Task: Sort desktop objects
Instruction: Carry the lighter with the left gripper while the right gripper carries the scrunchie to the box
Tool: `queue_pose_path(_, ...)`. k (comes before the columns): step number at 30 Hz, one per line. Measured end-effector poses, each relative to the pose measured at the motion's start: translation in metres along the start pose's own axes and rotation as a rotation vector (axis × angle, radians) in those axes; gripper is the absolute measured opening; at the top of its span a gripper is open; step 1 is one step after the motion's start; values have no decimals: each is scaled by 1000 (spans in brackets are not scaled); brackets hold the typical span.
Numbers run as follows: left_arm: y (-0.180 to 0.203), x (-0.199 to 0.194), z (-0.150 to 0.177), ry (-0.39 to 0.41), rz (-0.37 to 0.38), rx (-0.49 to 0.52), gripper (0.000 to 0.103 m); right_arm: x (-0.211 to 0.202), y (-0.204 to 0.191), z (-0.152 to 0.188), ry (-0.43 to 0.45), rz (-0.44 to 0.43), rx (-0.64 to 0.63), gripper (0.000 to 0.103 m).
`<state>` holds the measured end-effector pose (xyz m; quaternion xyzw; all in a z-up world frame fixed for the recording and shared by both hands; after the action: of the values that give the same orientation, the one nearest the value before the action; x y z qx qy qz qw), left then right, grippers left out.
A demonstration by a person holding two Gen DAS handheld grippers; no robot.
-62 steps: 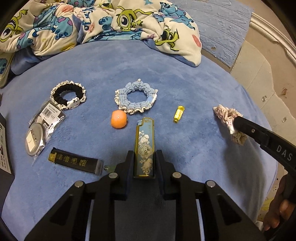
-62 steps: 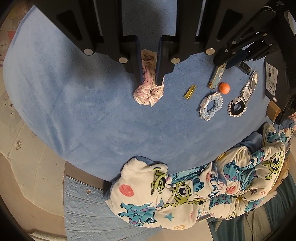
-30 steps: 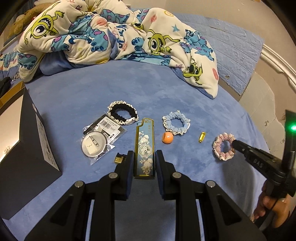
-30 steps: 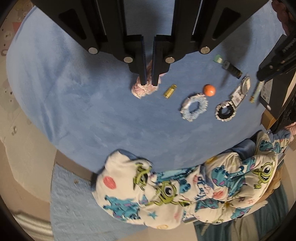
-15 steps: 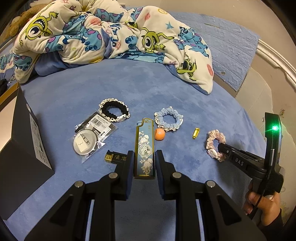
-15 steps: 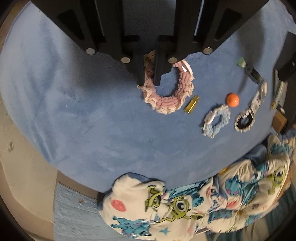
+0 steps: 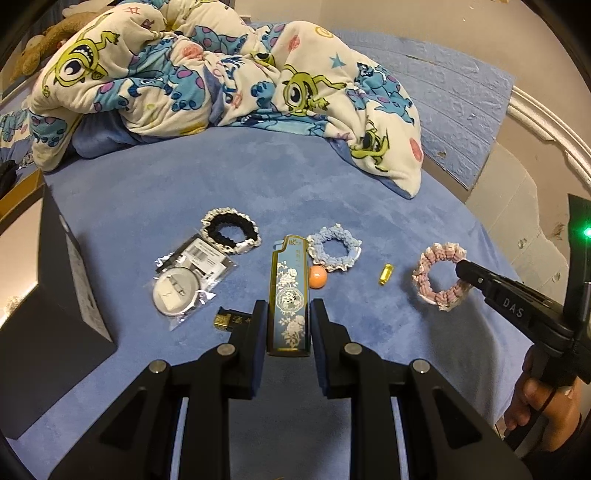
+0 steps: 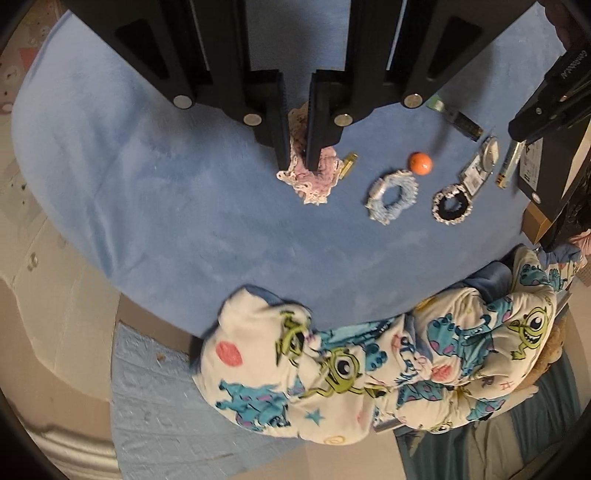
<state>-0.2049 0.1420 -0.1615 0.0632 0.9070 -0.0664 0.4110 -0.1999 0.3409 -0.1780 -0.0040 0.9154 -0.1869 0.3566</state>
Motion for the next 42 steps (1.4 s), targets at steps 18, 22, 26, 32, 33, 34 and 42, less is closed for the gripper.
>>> queue_pose_path(18,-94,-42,-12,35,-91,-128,23,-2,-130,-24,-8,-117,-175,8)
queue_pose_path(22,-138,-53,-6,30,-156,-173,23,4,-185,-26,-14,-174,-239,8)
queue_pose_path(26,-192,-68,-1,40,-228,-226,23,7,-243,-25,-17,-234,-295,8)
queue_pose_path(32,-281,-87,19,35,-336,-319,23,14,-332,-9,-35,-332,-378,8)
queue_pose_path(33,-295,-89,25,29,-353,-334,23,17,-347,-4,-42,-350,-392,8)
queue_pose_path(34,-307,-90,30,24,-367,-348,23,18,-358,0,-50,-365,-404,8)
queue_pose_path(42,-364,-91,64,-10,-428,-411,23,29,-432,39,-97,-455,-460,8)
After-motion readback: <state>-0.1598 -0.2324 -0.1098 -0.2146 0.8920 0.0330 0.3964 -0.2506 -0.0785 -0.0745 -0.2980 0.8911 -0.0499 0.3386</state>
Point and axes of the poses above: each gripper's, at about its wrist camera, not at the fingertips, and x roughly the way its jaws point, y to its right, z to its underside, the point moved 9 cm from there along x, roughly the way its jaws point, and after that the axes turned 15 degrees about -z, right-handed, at the moved point
